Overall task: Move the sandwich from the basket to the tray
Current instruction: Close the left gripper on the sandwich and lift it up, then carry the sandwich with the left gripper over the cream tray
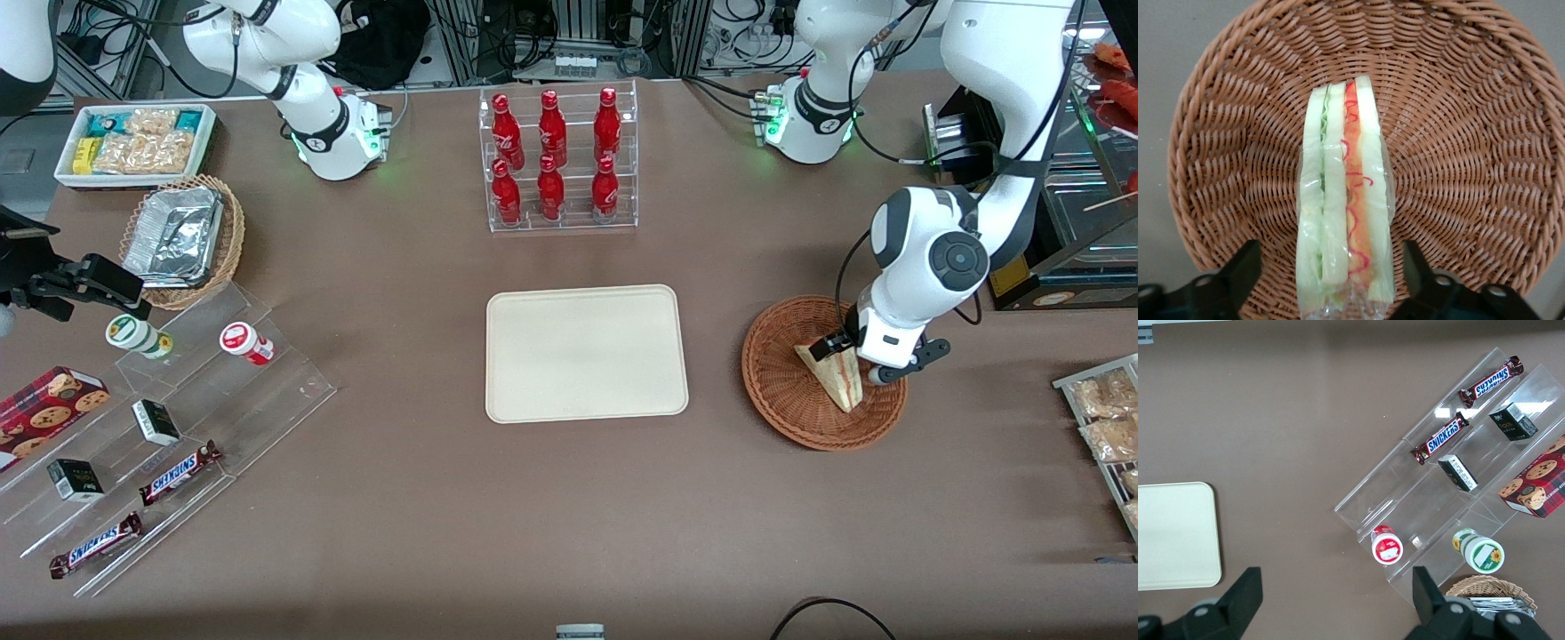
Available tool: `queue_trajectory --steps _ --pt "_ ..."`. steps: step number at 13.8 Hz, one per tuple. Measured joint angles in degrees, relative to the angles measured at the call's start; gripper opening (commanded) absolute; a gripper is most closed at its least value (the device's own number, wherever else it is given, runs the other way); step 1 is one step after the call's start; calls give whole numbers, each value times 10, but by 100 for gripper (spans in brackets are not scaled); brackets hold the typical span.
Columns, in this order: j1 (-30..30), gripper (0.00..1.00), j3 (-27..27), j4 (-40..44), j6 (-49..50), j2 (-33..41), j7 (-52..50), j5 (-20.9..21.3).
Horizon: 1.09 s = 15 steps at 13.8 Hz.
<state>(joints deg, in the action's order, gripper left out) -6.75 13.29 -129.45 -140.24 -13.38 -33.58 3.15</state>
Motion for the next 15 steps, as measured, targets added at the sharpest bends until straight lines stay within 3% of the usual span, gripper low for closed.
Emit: queue_trajectory --steps 1,5,7,11,15 --pt "0 8 0 2 -1 -2 0 0" --pt "4 8 4 27 15 1 -14 0" --pt "4 10 20 70 100 21 -16 0" --pt "5 10 97 261 367 61 -34 -1" --pt "37 9 196 342 411 30 -125 12"
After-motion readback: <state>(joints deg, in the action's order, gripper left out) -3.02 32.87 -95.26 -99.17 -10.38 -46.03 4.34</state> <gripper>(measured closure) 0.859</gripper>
